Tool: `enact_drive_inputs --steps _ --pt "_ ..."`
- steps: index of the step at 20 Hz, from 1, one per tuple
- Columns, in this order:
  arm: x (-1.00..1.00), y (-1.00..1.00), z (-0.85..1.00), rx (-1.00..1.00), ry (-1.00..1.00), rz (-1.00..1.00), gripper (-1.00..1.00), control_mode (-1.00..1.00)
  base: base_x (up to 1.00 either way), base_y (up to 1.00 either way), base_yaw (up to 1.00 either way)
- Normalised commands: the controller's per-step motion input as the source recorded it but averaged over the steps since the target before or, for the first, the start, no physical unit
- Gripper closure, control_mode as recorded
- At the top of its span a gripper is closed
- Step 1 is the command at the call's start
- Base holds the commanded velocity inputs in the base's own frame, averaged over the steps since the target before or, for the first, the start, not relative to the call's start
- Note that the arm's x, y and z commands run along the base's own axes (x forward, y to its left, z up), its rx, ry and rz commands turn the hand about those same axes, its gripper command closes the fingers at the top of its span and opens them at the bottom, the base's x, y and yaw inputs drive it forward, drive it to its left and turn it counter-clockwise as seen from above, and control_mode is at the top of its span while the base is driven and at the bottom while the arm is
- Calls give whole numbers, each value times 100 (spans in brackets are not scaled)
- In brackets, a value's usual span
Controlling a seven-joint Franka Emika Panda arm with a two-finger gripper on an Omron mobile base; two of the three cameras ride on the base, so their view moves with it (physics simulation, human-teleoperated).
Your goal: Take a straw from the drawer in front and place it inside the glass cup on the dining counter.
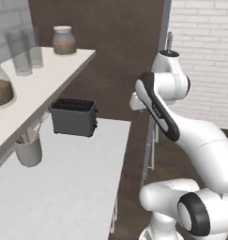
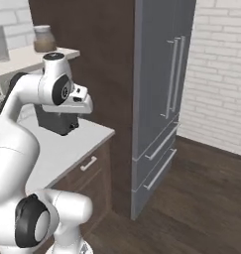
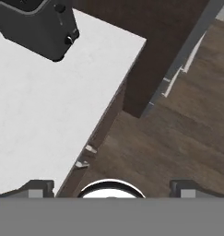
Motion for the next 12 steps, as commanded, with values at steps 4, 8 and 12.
enact_drive_inputs --steps 4,8,12 --pt "0 0 0 0 0 0 -100 100 -25 69 -48" --pt "-31 12 0 22 0 -36 -100 -100 0 0 0" --pt "-1 -47 -6 35 0 -19 -100 -100 0 0 0"
